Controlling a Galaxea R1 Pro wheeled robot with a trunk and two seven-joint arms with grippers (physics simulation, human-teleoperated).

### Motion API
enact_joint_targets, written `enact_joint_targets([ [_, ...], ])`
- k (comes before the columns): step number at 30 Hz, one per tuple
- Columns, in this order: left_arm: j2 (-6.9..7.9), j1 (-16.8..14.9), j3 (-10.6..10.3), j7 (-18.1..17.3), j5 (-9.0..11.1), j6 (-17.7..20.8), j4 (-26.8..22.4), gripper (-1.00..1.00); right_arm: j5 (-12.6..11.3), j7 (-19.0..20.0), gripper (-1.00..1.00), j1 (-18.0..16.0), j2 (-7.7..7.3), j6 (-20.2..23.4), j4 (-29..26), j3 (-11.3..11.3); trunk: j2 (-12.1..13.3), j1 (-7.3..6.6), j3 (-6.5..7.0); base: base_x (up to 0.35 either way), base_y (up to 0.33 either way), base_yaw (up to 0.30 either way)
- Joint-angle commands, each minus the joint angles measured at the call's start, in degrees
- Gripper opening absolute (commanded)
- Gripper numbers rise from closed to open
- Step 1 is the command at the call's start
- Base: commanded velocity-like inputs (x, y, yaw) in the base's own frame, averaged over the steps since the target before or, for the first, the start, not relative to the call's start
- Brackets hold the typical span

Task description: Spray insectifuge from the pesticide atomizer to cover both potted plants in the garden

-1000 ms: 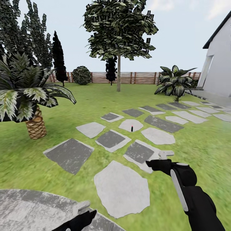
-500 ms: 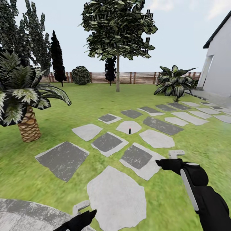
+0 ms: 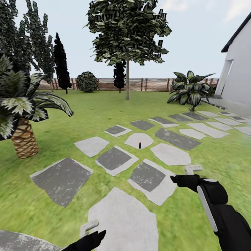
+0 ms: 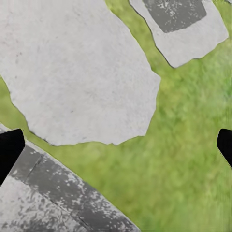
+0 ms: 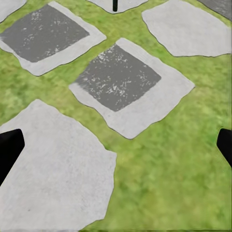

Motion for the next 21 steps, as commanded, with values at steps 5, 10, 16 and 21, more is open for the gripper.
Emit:
enact_joint_targets([
  [5,-0.1,0.0,0.0,0.0,0.2,0.3,0.1,1.0,0.0,0.3,1.0,1.4,-0.58,-0.3,0.0,-2.8,0.0,0.03,-0.06,0.325,-0.099,0.0],
  [10,-0.07,0.0,0.1,0.2,0.2,0.3,-0.2,1.0,0.0,0.2,1.0,-1.2,-1.05,-0.3,-0.1,-6.2,0.0,0.03,-0.06,0.325,-0.126,0.0],
  [16,0.07,0.0,0.5,0.5,0.6,0.3,-0.5,1.0,0.0,0.4,1.0,-2.2,-1.07,-0.5,-0.1,-7.1,0.0,0.03,-0.06,0.327,-0.106,0.0],
  [21,-0.04,-0.1,0.3,0.3,0.6,0.2,-0.8,1.0,0.0,0.4,1.0,-2.7,-0.93,-1.0,-0.1,-7.0,0.0,0.03,-0.06,0.333,-0.023,0.0],
])
